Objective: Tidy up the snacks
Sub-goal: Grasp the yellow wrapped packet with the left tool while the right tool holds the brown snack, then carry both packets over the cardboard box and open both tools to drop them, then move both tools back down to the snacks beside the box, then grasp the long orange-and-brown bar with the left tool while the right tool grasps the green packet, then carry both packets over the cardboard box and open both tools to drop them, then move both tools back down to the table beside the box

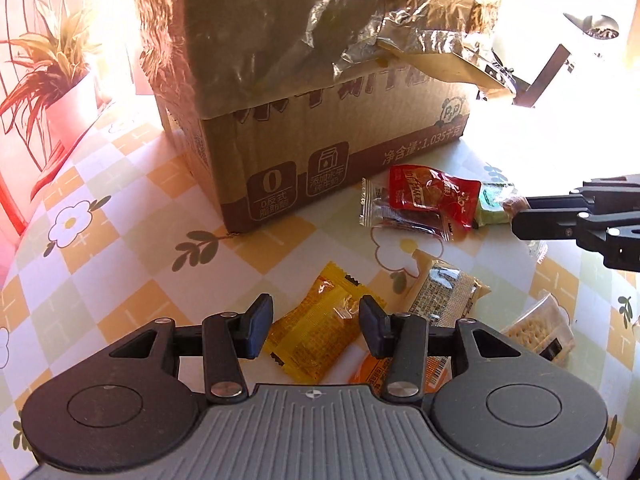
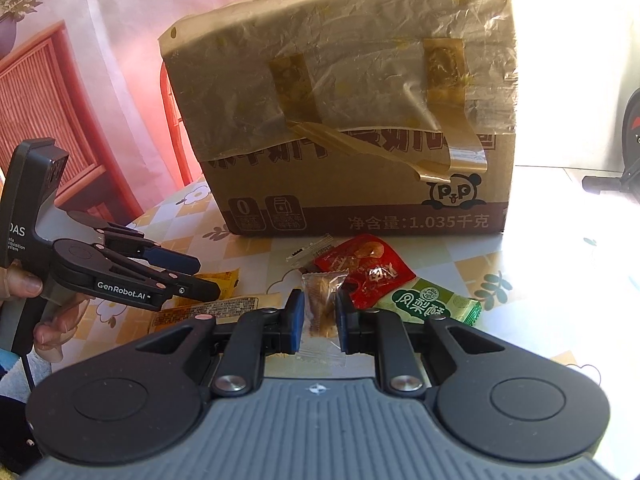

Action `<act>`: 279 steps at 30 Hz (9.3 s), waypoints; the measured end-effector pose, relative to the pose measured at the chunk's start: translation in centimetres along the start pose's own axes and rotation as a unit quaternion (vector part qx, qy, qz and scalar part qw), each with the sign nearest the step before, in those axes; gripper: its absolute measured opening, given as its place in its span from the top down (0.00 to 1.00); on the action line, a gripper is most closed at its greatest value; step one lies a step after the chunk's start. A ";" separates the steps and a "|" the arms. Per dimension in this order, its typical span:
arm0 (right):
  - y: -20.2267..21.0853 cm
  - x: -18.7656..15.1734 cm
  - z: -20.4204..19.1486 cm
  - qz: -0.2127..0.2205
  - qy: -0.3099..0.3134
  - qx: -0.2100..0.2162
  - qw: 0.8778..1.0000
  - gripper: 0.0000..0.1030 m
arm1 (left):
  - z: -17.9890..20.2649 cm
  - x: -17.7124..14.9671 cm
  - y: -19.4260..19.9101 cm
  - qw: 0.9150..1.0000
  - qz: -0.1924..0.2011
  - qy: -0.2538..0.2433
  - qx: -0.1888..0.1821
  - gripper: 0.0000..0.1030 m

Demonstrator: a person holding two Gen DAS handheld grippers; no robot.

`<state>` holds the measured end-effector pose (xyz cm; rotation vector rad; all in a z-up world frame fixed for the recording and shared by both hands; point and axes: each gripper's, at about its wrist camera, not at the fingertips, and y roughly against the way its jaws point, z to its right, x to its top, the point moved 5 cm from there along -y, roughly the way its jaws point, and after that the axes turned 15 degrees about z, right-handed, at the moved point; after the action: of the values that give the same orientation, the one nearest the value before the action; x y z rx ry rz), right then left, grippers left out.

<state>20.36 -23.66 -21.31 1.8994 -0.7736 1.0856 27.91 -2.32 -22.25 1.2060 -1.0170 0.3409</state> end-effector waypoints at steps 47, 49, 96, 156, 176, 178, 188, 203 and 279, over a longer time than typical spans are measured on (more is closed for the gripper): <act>2.7 1.1 -1.1 0.020 -0.012 -0.032 0.999 0.82 | 0.3 -0.1 4.0 0.989 0.010 0.097 0.115 0.67; 3.1 1.1 -1.1 0.029 -0.027 -0.034 0.999 0.82 | 0.4 0.2 4.8 0.987 0.027 0.107 0.120 0.67; -0.1 18.9 6.0 0.120 0.002 -0.060 0.991 0.63 | 1.7 22.4 4.8 0.981 0.173 0.055 0.067 0.35; -5.4 -0.7 4.7 -0.125 0.137 0.009 0.983 0.28 | 0.4 -1.5 1.3 0.986 0.011 0.151 0.073 0.60; -0.8 -2.6 5.5 0.013 0.014 -0.052 0.998 0.60 | 1.0 -1.8 1.5 0.985 0.017 0.142 0.091 0.60; -0.4 -2.6 5.5 0.023 0.008 -0.049 0.998 0.60 | 0.9 -1.8 1.6 0.986 0.018 0.140 0.090 0.60; 0.2 -2.4 5.9 0.039 -0.004 -0.053 0.998 0.60 | 1.3 -2.2 3.0 0.984 0.027 0.152 0.085 0.63; 0.8 -2.2 5.7 0.052 -0.004 -0.065 0.997 0.60 | 1.5 -0.3 5.5 0.981 0.071 0.160 0.085 0.63; 2.1 5.5 0.0 0.004 0.018 -0.018 1.000 0.31 | -0.5 9.5 9.0 0.986 0.086 0.132 0.050 0.47</act>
<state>21.14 -25.33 -15.72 1.8437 -0.7746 1.1012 26.93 -1.21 -9.18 1.1294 -0.8820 0.6769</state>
